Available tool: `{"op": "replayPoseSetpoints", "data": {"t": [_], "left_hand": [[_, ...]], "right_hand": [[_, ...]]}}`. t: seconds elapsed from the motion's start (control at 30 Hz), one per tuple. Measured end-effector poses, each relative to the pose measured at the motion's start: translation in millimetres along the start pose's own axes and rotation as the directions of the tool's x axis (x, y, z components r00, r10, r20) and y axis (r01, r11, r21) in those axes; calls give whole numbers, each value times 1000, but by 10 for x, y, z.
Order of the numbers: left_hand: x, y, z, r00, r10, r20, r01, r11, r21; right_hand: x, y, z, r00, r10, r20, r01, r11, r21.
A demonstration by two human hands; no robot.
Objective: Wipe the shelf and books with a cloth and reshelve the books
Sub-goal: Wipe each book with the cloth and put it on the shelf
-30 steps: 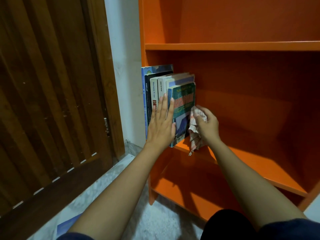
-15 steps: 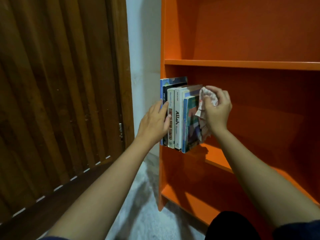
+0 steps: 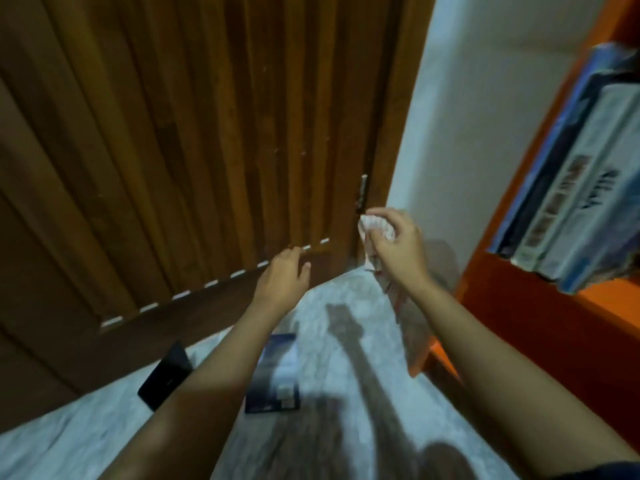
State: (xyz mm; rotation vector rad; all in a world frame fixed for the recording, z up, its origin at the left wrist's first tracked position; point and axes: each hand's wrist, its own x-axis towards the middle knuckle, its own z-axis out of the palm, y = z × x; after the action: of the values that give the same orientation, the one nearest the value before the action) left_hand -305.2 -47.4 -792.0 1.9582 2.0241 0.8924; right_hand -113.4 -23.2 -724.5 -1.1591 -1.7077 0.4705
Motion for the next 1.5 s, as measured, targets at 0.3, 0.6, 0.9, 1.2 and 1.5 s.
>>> {"op": "replayPoseSetpoints", "data": {"t": [0.3, 0.6, 0.9, 1.2, 1.5], "left_hand": [[-688, -1871, 1303, 781, -531, 327, 588, 803, -100], [-1094, -2436, 2044, 714, -606, 351, 689, 696, -200], [-1312, -2469, 2185, 612, -687, 392, 770, 405, -493], [-1344, -1979, 1609, 632, -672, 385, 731, 351, -585], [-730, -743, 376, 890, -437, 127, 337, 445, -830]], "right_hand": [[-1107, 1450, 1788, 655, 448, 608, -368, 893, -261], [-1720, 2034, 2591, 469, 687, 555, -678, 683, -271], [-1981, 2039, 2721, 370, 781, 504, -879, 470, -81], [-1745, 1535, 2330, 427, 759, 492, -839, 535, -99], [-755, 489, 1024, 657, 568, 496, -730, 642, 233]]}}
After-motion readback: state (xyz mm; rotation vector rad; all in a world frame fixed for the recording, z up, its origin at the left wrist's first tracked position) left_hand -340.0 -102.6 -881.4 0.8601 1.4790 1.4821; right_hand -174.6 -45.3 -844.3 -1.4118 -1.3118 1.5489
